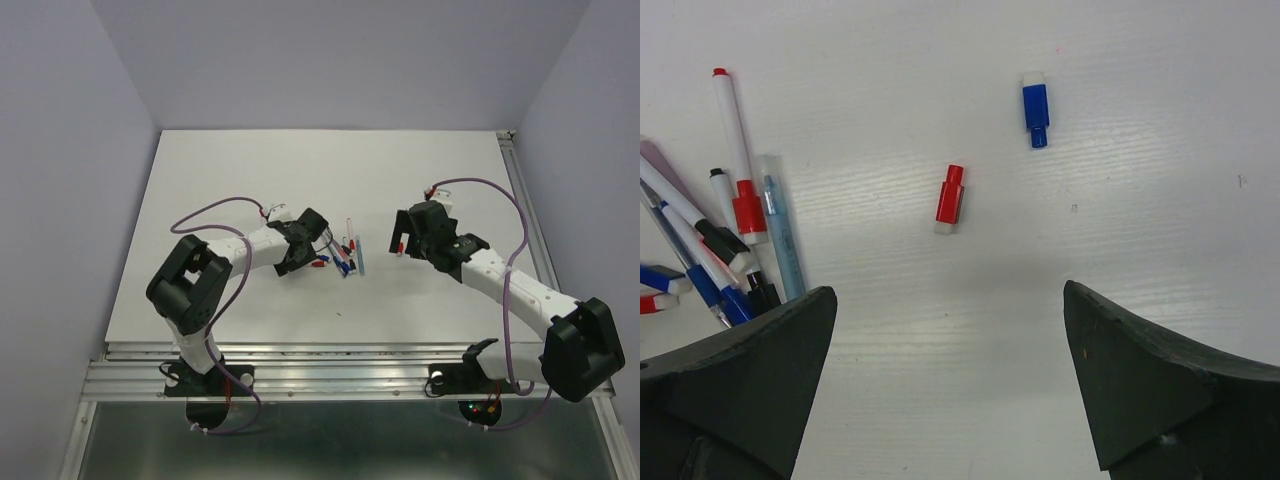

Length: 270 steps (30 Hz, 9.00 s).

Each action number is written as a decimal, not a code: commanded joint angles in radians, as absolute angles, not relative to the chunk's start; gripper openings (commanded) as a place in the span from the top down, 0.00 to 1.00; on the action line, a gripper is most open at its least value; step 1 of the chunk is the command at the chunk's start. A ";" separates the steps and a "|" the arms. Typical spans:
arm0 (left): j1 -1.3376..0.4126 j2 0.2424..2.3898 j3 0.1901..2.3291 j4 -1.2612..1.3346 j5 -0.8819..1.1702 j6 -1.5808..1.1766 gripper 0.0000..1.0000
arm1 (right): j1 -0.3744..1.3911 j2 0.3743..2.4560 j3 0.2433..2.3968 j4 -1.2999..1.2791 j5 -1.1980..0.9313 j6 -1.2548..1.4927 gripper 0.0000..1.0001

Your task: Open the pen caps

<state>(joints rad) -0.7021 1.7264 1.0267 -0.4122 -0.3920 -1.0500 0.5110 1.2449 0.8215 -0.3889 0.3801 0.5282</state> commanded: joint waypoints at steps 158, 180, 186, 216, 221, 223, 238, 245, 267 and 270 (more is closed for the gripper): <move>-0.759 0.858 0.583 -0.103 -0.230 -0.775 0.01 | 1.424 1.233 0.676 -0.429 0.563 1.137 0.84; -0.831 0.854 0.411 0.351 -0.135 -0.887 0.01 | 1.051 1.341 0.913 -0.164 0.391 1.058 0.84; -0.857 0.874 0.405 0.362 -0.209 -0.917 0.02 | 1.042 1.361 0.916 -0.098 0.365 1.088 0.84; -0.867 0.928 0.538 0.216 -0.118 -0.807 1.00 | 1.042 1.204 0.854 -0.146 0.086 0.467 0.00; -0.867 0.985 0.595 0.198 0.049 -0.798 1.00 | 1.042 1.203 0.841 -0.100 0.009 0.319 0.00; -0.867 1.002 0.601 0.199 0.077 -0.814 1.00 | 1.042 1.213 0.851 -0.113 0.009 0.276 0.01; -0.862 0.977 0.609 0.252 0.136 -0.836 1.00 | 1.042 1.204 0.822 -0.106 0.005 0.261 0.64; -0.838 0.947 0.635 0.215 0.097 -0.815 1.00 | 1.040 1.198 0.798 -0.100 -0.044 0.284 0.94; -0.232 1.215 0.885 0.238 0.316 -0.675 1.00 | 1.066 1.000 0.436 -0.015 -0.175 0.577 0.99; -0.232 1.197 0.847 0.241 0.344 -0.680 1.00 | 1.066 1.002 0.485 -0.008 -0.137 0.545 0.89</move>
